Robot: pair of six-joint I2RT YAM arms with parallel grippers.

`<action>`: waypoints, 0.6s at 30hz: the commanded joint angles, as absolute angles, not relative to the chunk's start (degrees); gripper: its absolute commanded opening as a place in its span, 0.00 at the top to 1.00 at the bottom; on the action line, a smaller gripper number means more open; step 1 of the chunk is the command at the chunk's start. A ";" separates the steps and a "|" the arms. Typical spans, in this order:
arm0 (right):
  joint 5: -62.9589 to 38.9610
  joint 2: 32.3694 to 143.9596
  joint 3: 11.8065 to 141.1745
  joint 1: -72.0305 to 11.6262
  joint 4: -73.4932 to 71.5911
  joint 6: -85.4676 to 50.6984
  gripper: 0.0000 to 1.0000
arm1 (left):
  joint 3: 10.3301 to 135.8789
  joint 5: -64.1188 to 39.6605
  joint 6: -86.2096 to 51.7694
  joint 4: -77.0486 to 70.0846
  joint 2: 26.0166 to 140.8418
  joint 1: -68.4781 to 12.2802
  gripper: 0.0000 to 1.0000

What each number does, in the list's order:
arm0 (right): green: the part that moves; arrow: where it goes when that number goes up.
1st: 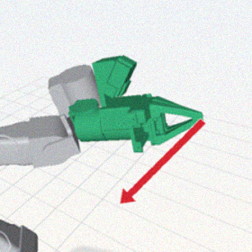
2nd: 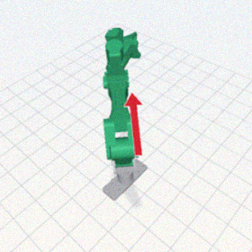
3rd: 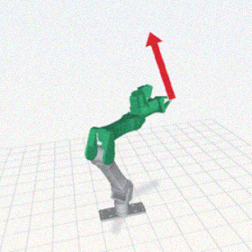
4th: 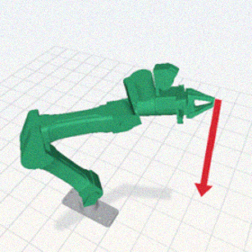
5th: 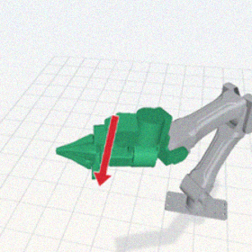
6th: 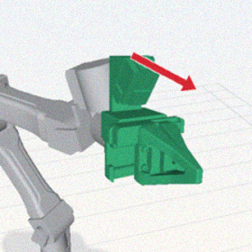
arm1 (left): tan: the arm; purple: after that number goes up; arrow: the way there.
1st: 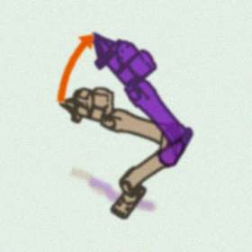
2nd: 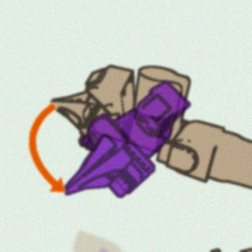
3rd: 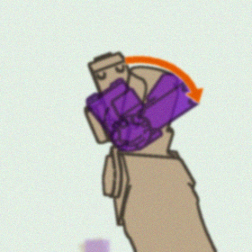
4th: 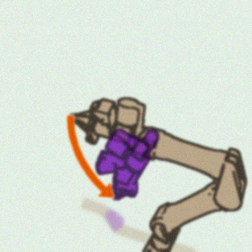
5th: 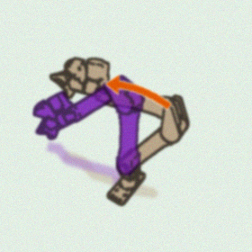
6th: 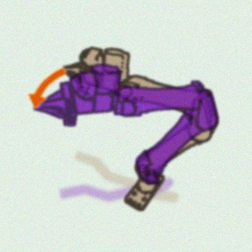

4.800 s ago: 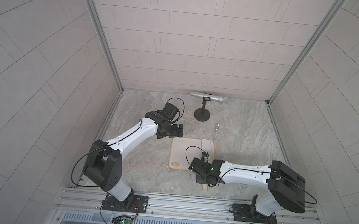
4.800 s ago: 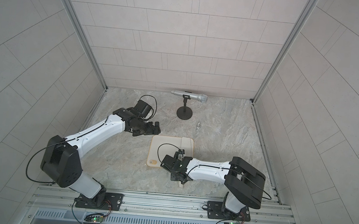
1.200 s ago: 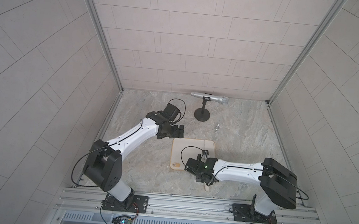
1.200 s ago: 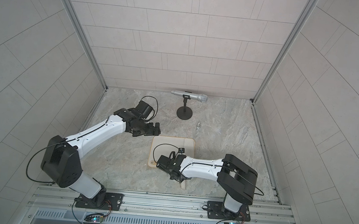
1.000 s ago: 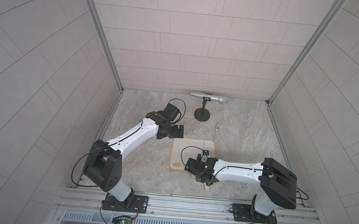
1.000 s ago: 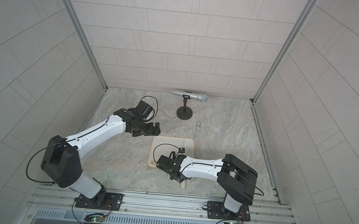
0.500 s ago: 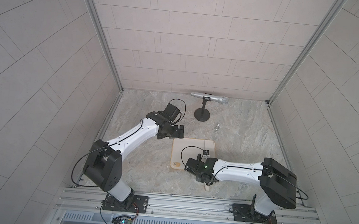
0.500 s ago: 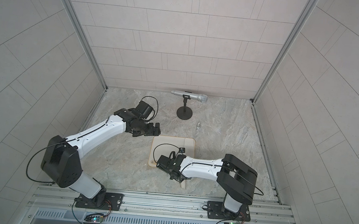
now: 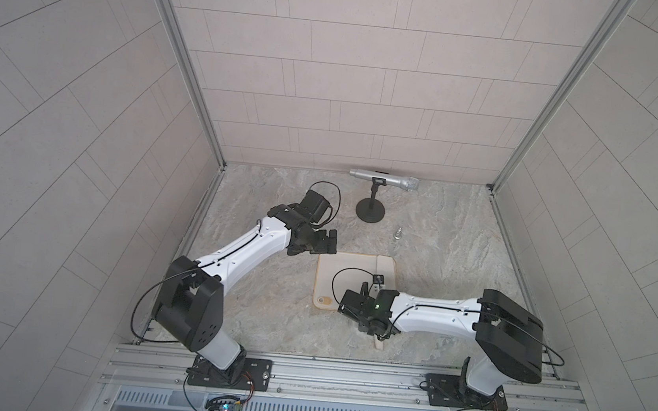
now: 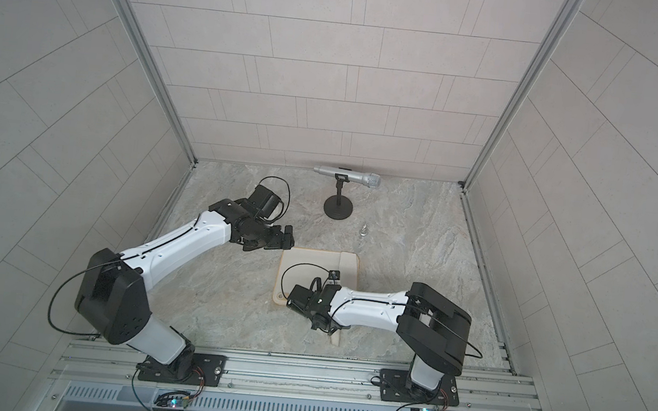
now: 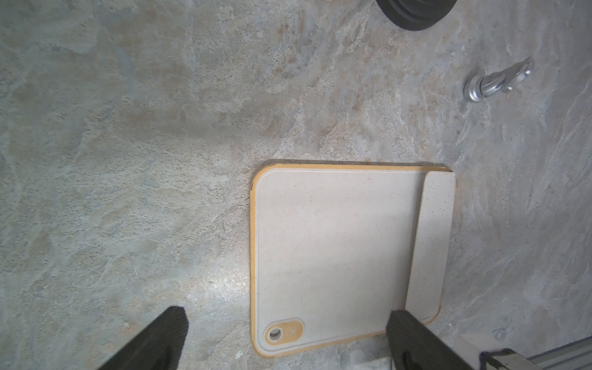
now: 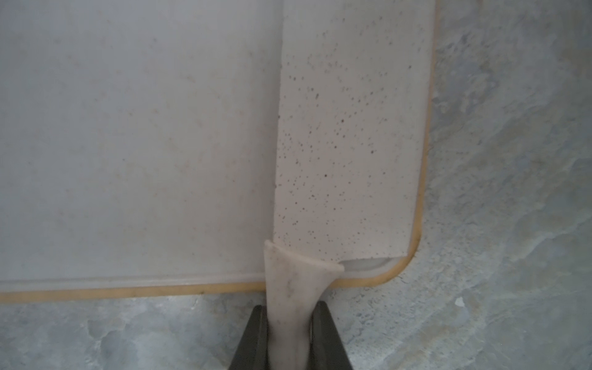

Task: Align the knife with the edge of the cutting board
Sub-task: Adjust the knife at the edge of the cutting board.

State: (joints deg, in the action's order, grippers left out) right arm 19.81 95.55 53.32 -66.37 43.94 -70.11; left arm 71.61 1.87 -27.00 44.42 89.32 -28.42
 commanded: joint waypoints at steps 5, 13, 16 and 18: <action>17.10 92.79 48.87 -66.10 38.43 -70.53 0.63 | 72.16 2.34 -26.72 45.52 89.02 -28.95 0.00; 14.25 92.95 47.18 -67.46 36.37 -70.16 0.55 | 72.18 2.64 -26.77 45.68 88.93 -29.09 0.00; 14.30 93.54 46.82 -68.30 36.18 -71.08 0.56 | 72.23 2.90 -26.73 45.76 88.90 -29.22 0.00; 14.21 94.01 46.16 -68.61 35.57 -71.68 0.57 | 72.26 3.06 -26.71 45.79 88.93 -29.27 0.00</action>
